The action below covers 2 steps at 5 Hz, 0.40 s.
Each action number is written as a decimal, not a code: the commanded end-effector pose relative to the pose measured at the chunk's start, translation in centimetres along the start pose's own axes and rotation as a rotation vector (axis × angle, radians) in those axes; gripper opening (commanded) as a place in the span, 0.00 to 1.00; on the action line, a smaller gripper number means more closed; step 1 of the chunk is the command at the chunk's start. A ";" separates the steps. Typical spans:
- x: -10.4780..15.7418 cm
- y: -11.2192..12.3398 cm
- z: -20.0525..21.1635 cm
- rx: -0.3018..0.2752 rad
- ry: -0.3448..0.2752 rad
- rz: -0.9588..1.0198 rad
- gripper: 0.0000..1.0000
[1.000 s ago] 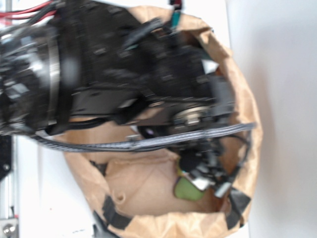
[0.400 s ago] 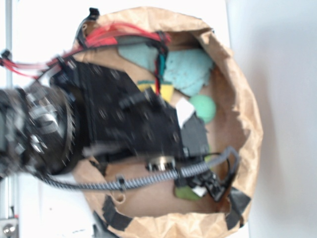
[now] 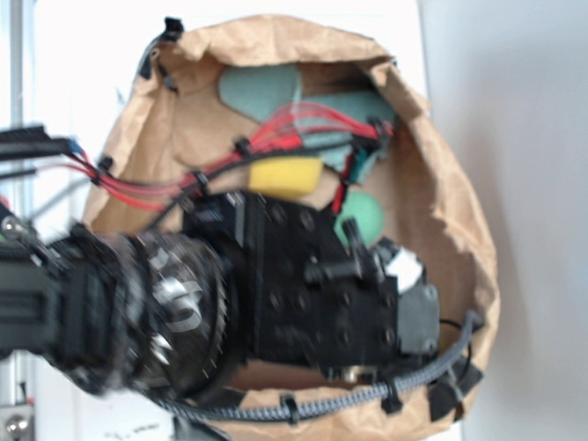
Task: Grab the green animal.
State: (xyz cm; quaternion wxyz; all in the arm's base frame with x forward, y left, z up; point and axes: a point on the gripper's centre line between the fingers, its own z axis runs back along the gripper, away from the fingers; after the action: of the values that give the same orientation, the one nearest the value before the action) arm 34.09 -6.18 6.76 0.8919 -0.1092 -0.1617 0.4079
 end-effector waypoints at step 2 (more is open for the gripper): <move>1.9 -0.9 0.3 0.001 -0.063 0.032 0.00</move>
State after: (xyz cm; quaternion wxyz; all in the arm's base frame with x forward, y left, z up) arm 35.16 -6.18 5.51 0.8821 -0.0745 -0.1605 0.4366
